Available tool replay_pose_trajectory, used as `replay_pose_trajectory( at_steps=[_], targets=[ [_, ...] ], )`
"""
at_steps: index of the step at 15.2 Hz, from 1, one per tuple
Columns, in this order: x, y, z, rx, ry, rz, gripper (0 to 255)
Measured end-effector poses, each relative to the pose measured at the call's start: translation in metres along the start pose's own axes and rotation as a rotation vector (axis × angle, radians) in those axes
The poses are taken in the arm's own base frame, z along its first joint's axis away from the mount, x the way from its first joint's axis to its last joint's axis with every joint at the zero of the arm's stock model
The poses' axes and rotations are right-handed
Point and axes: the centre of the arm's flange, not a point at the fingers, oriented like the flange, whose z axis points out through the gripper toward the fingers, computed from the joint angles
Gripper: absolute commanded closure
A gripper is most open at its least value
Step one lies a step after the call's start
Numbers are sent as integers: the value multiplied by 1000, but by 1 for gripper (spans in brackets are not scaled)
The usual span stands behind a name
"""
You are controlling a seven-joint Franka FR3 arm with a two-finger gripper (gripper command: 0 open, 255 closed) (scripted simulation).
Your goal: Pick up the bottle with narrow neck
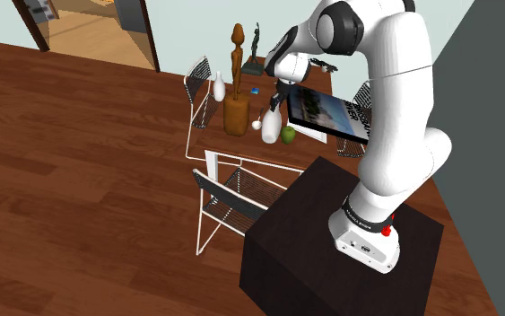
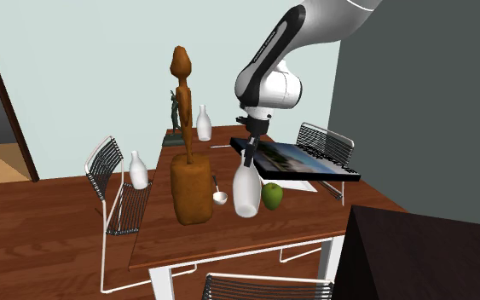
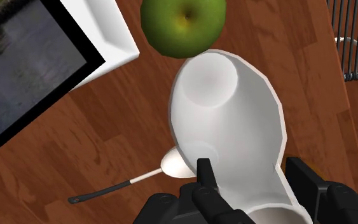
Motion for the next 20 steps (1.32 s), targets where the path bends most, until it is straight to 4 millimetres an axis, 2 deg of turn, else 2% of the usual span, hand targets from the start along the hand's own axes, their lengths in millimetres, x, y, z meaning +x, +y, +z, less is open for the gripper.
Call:
replay_pose_trajectory(
  at_steps=[8,20],
  targets=[
    [1,0,-4,1,-1,0,255],
    [13,-1,-65,1,-1,0,255]
  ],
)
